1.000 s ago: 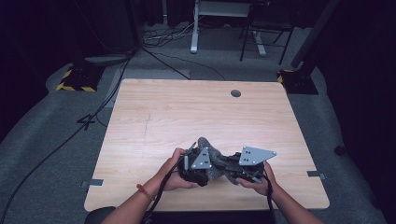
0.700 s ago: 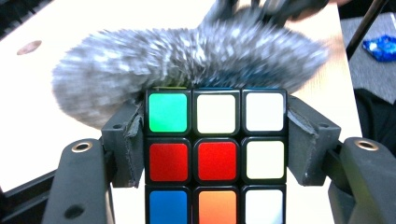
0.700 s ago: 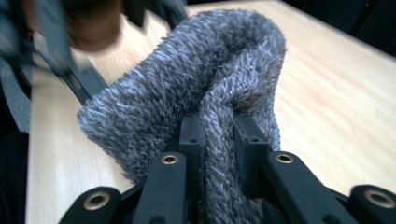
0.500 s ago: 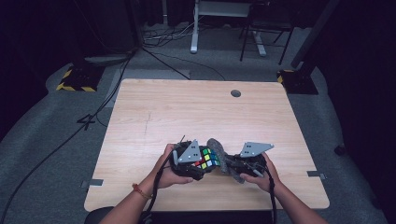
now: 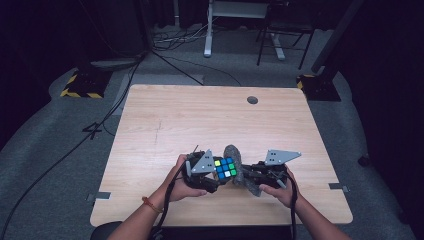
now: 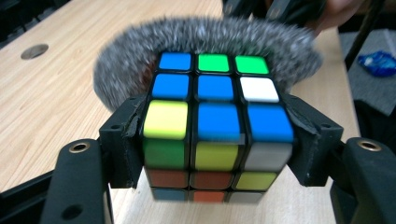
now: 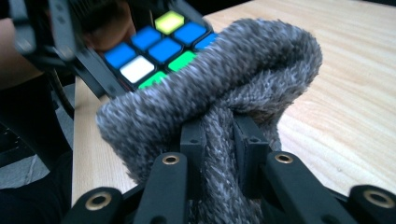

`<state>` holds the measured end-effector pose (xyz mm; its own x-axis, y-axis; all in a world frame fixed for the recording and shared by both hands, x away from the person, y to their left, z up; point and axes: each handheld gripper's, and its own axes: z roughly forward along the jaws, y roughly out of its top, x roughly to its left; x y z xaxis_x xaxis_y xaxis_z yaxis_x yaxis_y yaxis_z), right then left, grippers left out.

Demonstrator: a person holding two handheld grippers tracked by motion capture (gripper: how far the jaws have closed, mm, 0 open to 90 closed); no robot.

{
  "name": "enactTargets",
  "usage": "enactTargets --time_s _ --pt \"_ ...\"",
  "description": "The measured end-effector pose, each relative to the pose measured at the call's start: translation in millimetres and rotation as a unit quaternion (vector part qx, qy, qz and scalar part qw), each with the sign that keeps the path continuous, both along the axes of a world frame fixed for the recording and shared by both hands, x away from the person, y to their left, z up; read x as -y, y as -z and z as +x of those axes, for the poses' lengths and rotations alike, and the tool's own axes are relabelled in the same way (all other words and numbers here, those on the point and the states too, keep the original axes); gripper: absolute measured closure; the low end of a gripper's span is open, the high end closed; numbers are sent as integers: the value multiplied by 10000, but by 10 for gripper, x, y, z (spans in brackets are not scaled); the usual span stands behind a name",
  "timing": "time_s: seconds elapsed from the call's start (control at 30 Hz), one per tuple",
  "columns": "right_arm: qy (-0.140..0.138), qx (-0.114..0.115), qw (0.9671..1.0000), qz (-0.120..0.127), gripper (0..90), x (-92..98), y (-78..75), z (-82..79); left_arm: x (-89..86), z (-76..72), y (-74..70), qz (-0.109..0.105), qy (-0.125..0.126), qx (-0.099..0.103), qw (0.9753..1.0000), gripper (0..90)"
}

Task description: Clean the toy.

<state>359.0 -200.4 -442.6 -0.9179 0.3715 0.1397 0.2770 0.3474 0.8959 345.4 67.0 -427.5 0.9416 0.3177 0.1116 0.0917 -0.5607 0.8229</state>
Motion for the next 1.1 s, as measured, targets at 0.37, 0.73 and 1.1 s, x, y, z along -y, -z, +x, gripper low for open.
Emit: enactTargets --time_s 0.37,0.73,1.1 --pt "-68 207 9997 130 767 -31 -71 -36 93 1 69 412 39 -15 9991 326" --pt "373 702 9941 -739 767 -97 -55 -40 104 -67 -6 351 142 121 9992 334" --pt "135 618 9929 -1007 768 -154 96 -95 -96 27 -59 101 -61 37 9999 334"
